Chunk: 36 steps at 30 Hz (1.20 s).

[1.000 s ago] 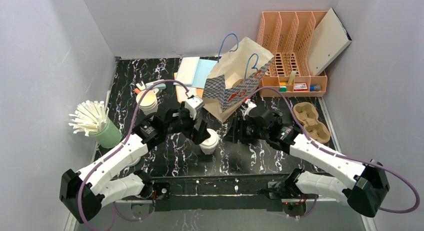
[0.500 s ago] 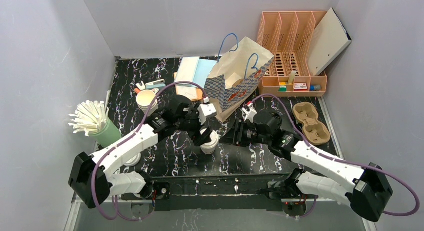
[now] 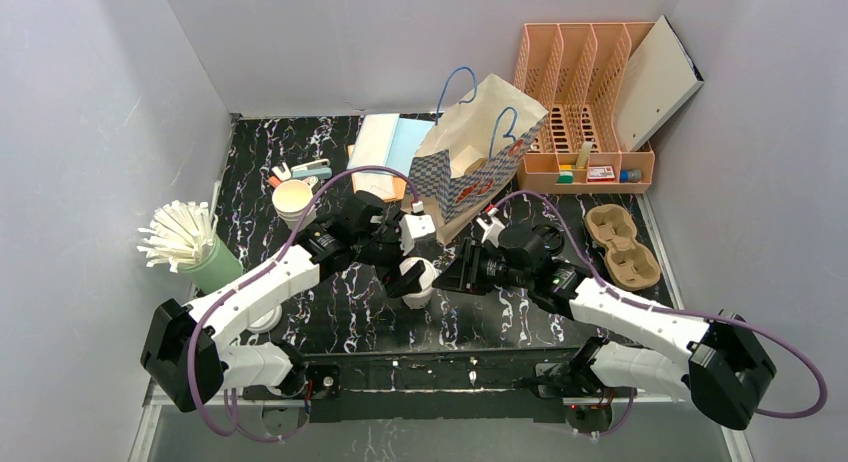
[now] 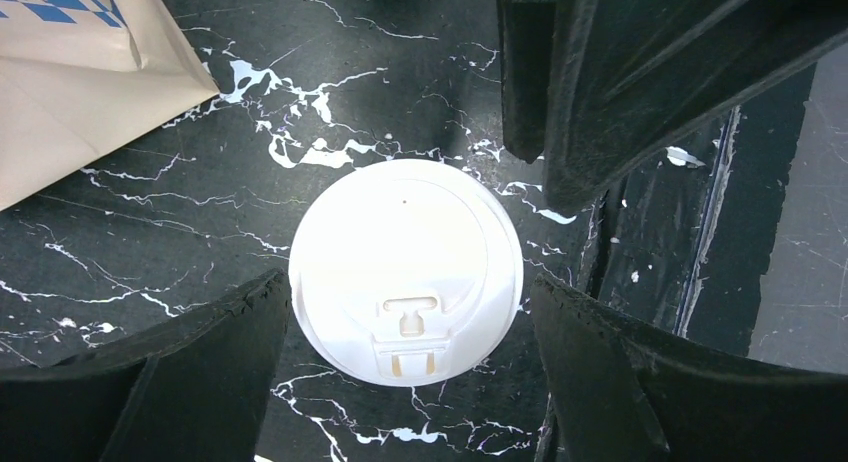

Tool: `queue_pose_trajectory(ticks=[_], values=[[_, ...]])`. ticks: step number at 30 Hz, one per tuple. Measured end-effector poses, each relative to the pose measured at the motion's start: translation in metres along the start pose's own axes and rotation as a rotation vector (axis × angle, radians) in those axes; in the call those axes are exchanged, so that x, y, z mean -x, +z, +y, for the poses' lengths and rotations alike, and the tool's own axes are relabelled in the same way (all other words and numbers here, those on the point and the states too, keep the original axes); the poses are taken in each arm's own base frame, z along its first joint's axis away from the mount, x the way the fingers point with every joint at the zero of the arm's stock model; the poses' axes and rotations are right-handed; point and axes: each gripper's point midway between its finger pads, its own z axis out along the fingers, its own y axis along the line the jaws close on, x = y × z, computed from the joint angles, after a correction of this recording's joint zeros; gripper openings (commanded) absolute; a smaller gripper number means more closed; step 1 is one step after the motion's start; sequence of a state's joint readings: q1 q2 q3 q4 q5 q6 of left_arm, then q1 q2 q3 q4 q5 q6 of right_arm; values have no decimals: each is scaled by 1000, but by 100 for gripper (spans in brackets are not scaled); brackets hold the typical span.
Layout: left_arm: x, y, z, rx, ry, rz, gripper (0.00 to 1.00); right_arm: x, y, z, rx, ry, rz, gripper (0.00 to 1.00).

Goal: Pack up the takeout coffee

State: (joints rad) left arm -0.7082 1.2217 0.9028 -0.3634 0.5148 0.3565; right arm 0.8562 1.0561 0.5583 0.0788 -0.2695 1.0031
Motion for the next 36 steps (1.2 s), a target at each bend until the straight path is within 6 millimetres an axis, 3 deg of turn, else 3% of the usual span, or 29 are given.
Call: queue_pose_trajectory(ticks=[11, 21, 27, 36], values=[[-3, 0, -1, 1, -12, 14, 80, -11, 11, -10, -21, 16, 37, 40], [-8, 4, 0, -4, -36, 34, 84, -13, 18, -16, -28, 20, 45, 38], [-9, 5, 0, -6, -43, 35, 70, -16, 20, -21, -40, 24, 52, 35], [-9, 5, -1, -8, -47, 35, 68, -16, 20, -22, -41, 25, 54, 35]])
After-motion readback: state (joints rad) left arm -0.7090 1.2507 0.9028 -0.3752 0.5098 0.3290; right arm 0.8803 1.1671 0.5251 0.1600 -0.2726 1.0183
